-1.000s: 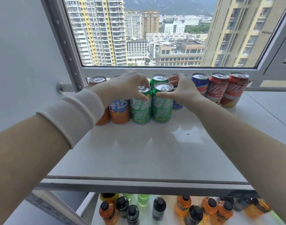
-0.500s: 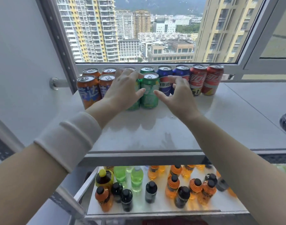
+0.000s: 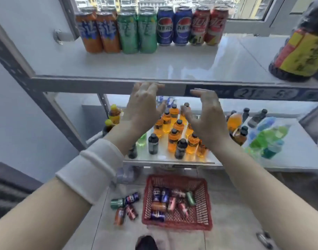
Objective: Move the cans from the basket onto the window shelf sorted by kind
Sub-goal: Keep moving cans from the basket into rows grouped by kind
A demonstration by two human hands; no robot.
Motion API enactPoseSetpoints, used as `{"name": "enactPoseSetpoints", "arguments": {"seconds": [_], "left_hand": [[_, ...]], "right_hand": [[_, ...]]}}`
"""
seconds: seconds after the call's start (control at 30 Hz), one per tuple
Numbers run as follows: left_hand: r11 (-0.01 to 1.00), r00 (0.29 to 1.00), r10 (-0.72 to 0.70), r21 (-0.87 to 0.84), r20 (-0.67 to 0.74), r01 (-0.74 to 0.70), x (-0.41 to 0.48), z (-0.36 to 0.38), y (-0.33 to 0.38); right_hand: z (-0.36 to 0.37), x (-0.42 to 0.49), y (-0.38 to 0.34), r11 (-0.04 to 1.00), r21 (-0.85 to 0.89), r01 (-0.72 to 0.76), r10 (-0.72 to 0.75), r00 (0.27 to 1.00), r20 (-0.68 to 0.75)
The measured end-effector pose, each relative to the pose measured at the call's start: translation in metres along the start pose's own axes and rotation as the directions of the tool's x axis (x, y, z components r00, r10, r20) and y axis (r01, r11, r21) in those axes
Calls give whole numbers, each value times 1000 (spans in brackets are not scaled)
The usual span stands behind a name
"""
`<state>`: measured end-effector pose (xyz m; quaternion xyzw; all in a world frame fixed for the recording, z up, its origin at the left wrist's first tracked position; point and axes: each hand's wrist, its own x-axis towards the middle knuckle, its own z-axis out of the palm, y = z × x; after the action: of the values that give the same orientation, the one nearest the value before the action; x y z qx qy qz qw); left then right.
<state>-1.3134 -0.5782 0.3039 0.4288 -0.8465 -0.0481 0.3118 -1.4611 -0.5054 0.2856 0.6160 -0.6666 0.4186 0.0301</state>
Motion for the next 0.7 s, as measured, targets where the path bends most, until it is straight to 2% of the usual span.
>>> {"name": "enactPoseSetpoints", "arguments": {"seconds": [0.17, 0.3, 0.43, 0.7], "left_hand": [[999, 996, 17, 39, 91, -21, -81, 18, 19], [999, 985, -43, -24, 166, 47, -138, 27, 22], [990, 971, -91, -87, 223, 113, -198, 41, 16], [968, 883, -195, -60, 427, 243, -282, 93, -2]], "right_hand": [[-8, -97, 11, 995, -12, -101, 102, 991, 81], [-6, -160, 12, 979, -20, -203, 204, 970, 135], [3, -221, 11, 944, -8, -330, 325, 924, 201], [32, -304, 39, 874, -52, -482, 467, 806, 363]]}}
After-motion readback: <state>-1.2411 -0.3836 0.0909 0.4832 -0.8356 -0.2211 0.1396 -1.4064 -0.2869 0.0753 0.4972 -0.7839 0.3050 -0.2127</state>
